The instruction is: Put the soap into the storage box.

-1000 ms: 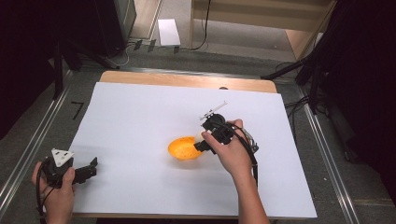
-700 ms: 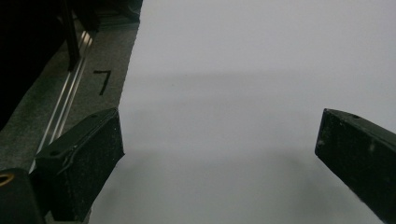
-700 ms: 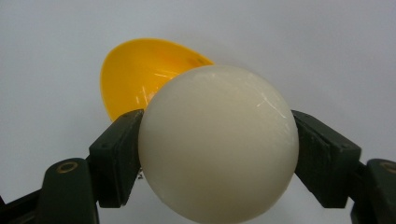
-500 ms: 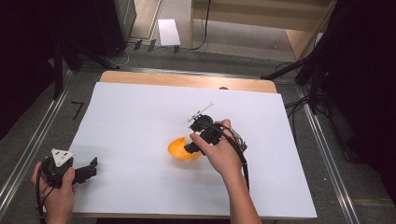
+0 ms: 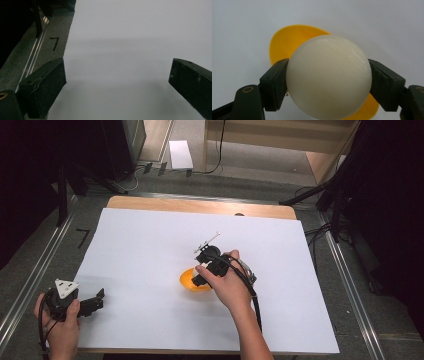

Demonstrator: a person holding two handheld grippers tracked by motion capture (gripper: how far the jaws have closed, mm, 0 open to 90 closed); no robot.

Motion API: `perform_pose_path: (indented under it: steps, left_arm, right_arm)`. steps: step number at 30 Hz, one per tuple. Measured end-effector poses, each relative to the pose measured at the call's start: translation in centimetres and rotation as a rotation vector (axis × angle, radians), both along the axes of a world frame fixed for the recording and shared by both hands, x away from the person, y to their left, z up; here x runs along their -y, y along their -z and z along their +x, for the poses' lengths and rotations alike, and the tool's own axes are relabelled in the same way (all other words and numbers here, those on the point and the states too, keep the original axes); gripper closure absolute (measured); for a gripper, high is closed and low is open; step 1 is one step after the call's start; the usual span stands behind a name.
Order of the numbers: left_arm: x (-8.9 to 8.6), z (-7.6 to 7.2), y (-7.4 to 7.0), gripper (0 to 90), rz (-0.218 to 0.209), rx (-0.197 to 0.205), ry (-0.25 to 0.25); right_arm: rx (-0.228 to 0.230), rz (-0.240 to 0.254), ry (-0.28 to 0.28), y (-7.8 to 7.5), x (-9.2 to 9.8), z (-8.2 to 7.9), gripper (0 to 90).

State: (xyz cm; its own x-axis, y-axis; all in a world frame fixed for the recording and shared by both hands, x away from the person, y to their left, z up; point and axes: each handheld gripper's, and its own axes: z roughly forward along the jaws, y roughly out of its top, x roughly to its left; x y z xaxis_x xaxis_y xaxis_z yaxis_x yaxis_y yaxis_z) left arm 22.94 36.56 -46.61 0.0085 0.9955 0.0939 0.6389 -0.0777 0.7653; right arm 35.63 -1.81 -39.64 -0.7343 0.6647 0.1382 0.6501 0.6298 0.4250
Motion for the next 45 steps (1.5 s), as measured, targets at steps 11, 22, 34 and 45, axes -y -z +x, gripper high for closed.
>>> perform_pose_path:
  steps: [11, 22, 34, 45]
  left_arm:
    - [0.0, 0.0, 0.0, 1.7, 0.001, -0.006, 0.0]
    - [0.0, 0.0, 0.0, 1.7, 0.002, -0.008, 0.0]
    - [0.0, 0.0, 0.0, 1.7, 0.002, -0.007, 0.002]
    - [0.0, 0.0, 0.0, 1.7, 0.003, -0.006, 0.001]
  right_arm:
    - [-0.032, -0.01, 0.047, 1.0, -0.4, 0.2, 24.3]
    - [-0.063, -0.01, 0.055, 1.8, -0.6, 0.1, 23.9]
    - [-0.023, 0.033, 0.081, 0.5, 0.5, -0.1, 13.1]
    - [0.025, 0.075, 0.121, -0.2, 2.0, -0.2, 12.9]
